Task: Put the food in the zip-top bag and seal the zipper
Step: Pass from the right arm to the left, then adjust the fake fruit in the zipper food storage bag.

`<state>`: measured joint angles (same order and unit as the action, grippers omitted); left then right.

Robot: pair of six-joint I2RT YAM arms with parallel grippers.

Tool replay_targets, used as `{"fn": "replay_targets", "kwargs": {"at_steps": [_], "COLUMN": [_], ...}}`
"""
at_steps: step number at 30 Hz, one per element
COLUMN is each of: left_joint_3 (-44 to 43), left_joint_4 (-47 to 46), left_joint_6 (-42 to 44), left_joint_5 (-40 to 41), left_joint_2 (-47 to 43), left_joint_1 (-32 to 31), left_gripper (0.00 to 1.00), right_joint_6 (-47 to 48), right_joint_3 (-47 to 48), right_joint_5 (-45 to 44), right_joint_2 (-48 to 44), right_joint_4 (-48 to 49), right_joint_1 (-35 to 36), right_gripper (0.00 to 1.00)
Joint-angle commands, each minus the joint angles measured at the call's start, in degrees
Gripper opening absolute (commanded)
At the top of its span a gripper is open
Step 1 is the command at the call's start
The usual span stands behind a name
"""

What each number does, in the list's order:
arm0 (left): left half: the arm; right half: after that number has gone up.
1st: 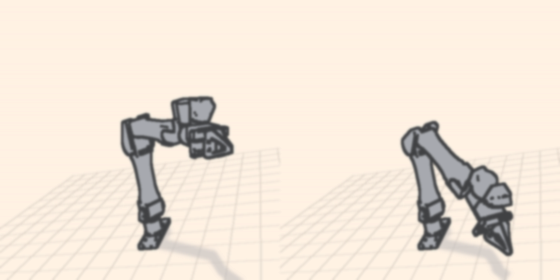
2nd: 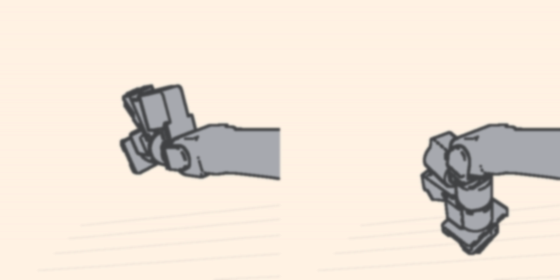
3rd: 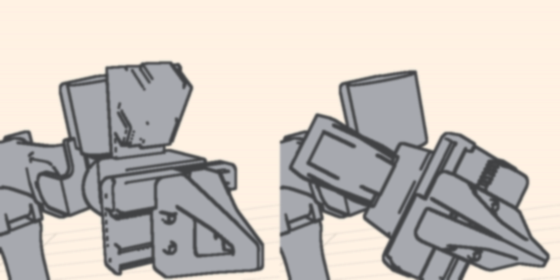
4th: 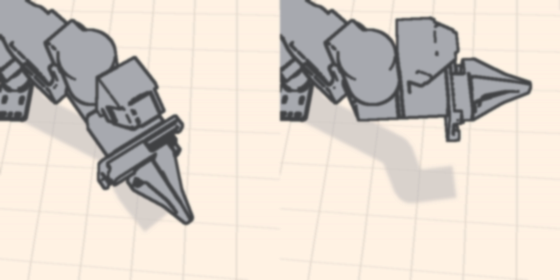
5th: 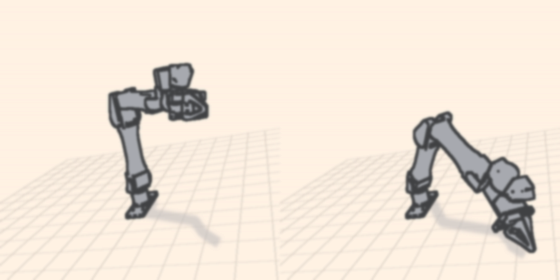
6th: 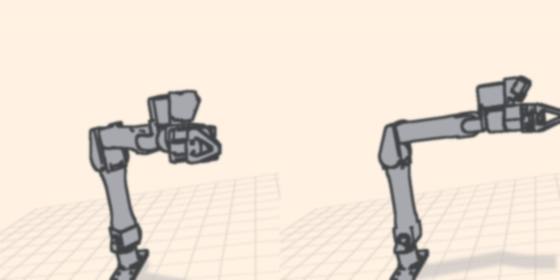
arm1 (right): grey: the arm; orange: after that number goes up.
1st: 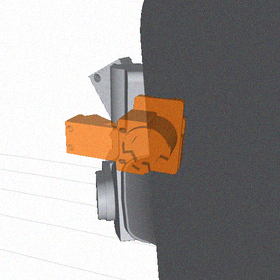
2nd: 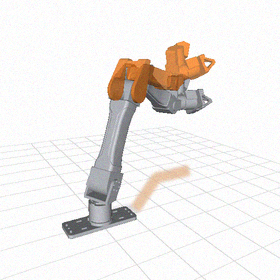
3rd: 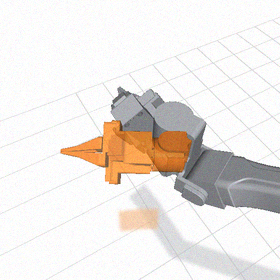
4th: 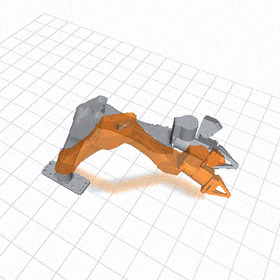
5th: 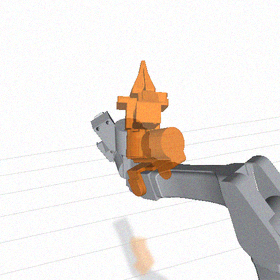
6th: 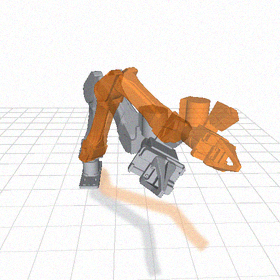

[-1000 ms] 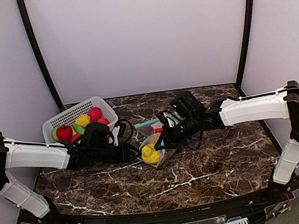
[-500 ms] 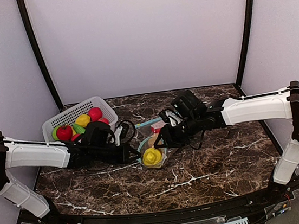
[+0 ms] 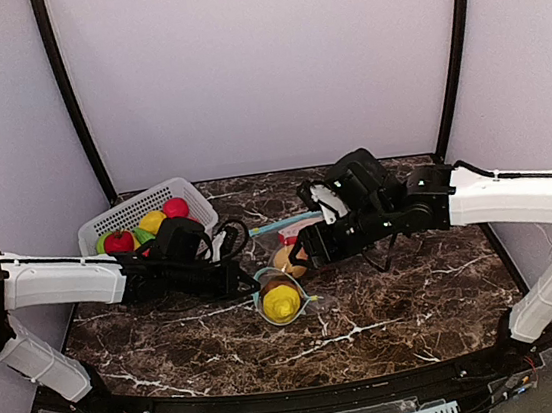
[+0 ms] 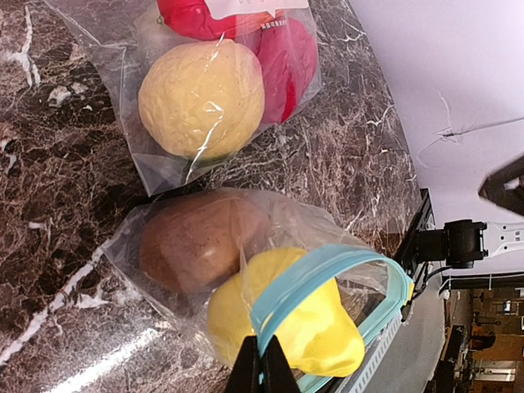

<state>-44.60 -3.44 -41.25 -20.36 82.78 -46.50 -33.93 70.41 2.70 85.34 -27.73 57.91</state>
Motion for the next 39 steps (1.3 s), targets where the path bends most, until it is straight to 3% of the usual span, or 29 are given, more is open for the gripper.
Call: {"fn": "replay_targets", "kwargs": {"at_steps": [1, 10, 20, 24, 39], "left_joint_3": [-2.1, -2.2, -2.0, -2.3, -3.3], "left_joint_4": [2.8, 3.1, 3.2, 5.2, 8.2], "left_joint_6": [-0.8, -0.8, -0.8, -0.2, 1.4], "left_joint_5": [-0.1, 0.2, 0.0, 0.8, 2.4], "left_joint_2": [-1.5, -1.9, -2.1, -2.7, -3.4], "left_joint_1": [0.0, 0.0, 0.0, 0.1, 0.1], "left_gripper": [0.01, 0.01, 0.01, 0.01, 0.01], "right_joint_6": [4.4, 5.4, 5.7, 4.6, 1.3], "right_joint_3": [0.8, 4.5, 10.0, 11.4, 10.4], "right_joint_5": [-3.8, -0.2, 1.9, 0.1, -15.4], "right_joint_2": [-1.0, 8.0, 18.8, 21.1, 19.8], "right_joint_4": [-0.3, 3.7, 6.0, 1.2, -15.2], "right_joint_1": [5.5, 9.2, 9.5, 9.4, 9.0], "right_gripper": [0.63, 0.48, 0.42, 0.37, 0.33]}}
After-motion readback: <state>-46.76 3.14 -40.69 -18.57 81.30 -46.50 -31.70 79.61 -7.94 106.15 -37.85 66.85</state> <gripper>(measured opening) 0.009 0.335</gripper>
